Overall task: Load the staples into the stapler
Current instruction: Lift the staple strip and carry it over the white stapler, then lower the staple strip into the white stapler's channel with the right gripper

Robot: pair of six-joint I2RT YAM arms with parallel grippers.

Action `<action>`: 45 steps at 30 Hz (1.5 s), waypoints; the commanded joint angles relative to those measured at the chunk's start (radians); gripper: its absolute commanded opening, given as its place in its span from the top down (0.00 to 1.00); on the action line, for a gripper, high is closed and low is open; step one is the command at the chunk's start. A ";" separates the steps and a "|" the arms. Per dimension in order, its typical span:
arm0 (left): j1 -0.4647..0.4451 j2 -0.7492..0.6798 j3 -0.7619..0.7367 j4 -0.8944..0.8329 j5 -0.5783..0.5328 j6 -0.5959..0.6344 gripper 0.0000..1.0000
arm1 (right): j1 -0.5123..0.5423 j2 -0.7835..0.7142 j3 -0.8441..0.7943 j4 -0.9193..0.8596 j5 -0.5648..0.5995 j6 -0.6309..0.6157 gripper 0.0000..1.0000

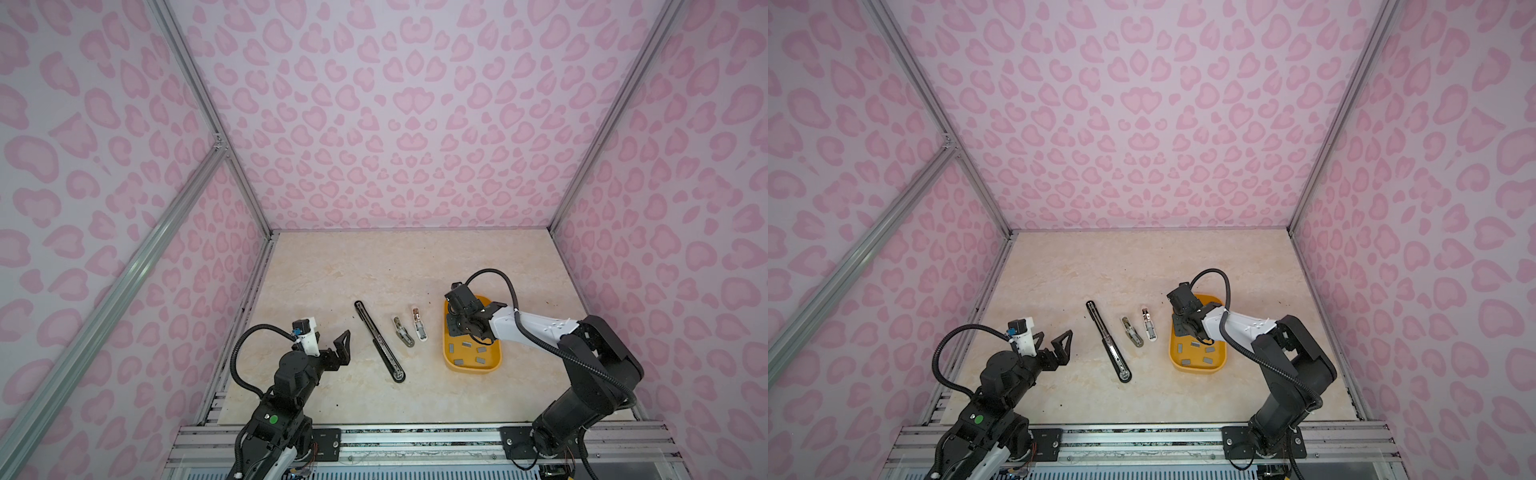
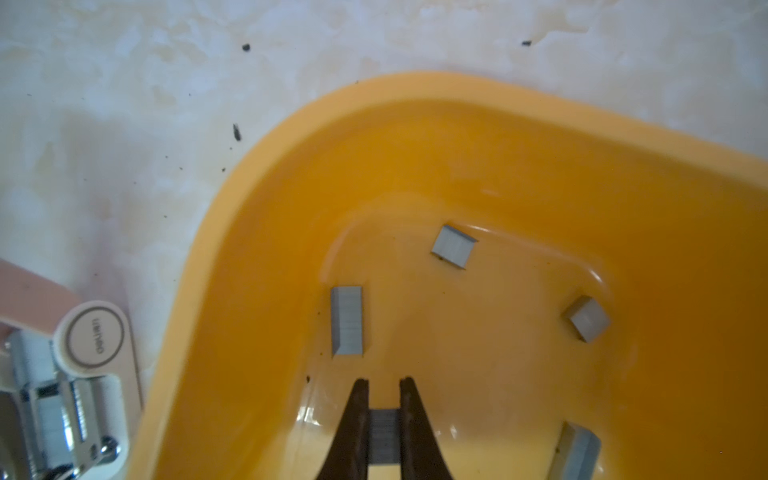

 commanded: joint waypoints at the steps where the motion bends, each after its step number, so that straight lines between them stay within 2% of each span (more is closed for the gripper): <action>1: 0.001 0.001 0.009 0.025 0.004 -0.007 0.00 | -0.001 -0.010 -0.004 -0.037 -0.006 -0.013 0.89; 11: 0.000 0.020 0.009 0.031 -0.001 -0.022 0.01 | 0.015 -0.218 -0.065 0.016 -0.027 -0.043 0.89; 20: -0.001 0.030 0.013 0.026 0.047 -0.024 0.12 | 0.160 -0.381 -0.060 0.088 -0.046 -0.118 0.89; 23: -0.002 0.000 0.005 0.023 0.069 -0.022 0.11 | 0.217 -0.352 -0.043 0.125 -0.072 -0.130 0.89; 30: -0.001 -0.040 -0.009 0.028 0.082 -0.024 0.07 | 0.331 -0.175 0.055 0.160 -0.087 -0.136 0.89; 37: -0.001 -0.012 -0.004 0.034 0.086 -0.025 0.08 | 0.339 -0.016 0.061 0.250 -0.154 -0.136 0.89; 41: -0.001 -0.011 -0.004 0.034 0.087 -0.025 0.08 | 0.331 0.042 0.046 0.315 -0.239 -0.174 0.89; 45: -0.001 -0.029 -0.006 0.025 0.087 -0.025 0.09 | 0.303 0.095 0.059 0.299 -0.240 -0.168 0.90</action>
